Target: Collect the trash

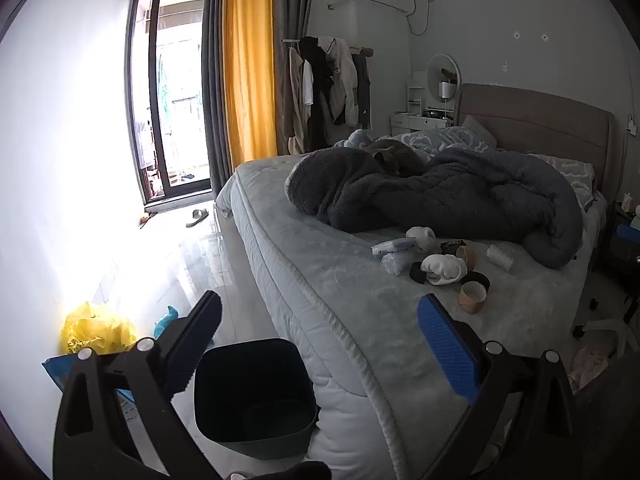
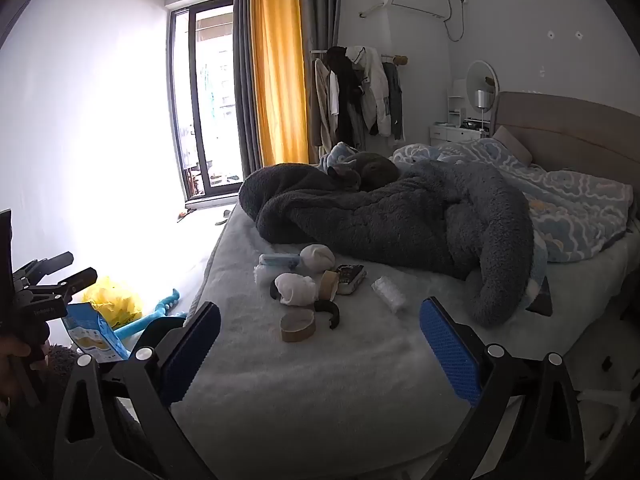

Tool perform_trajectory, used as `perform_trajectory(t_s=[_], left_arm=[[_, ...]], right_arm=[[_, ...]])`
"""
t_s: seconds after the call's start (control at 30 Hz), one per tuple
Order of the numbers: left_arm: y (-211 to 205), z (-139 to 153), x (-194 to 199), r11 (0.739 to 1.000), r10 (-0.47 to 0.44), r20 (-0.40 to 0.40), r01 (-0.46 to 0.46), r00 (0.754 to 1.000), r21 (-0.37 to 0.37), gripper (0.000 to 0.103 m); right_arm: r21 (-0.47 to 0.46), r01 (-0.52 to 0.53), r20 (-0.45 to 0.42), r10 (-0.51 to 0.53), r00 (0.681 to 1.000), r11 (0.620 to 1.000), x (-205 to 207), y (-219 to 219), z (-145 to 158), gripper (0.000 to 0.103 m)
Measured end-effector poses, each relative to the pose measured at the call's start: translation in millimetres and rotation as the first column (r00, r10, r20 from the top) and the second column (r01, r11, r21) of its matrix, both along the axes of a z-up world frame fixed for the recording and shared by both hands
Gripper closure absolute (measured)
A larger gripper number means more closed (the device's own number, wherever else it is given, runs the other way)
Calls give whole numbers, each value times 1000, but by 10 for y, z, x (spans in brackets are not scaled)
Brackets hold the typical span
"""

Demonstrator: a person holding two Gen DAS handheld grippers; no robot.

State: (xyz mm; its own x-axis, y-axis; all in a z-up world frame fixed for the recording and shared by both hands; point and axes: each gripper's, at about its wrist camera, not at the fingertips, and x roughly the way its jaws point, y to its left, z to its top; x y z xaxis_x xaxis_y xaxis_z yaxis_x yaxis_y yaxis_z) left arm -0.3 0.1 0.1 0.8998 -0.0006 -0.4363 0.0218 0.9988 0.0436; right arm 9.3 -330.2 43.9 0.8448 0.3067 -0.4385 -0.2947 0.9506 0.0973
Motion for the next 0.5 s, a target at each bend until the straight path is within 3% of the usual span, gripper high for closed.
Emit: perform_trajectory(t_s=[0.5], left_arm=[[5,3,5,1000,1,-7,-1,1000,-7,3]], right_arm=[[2,0,1,0,1000,1000,3,0,-1,3]])
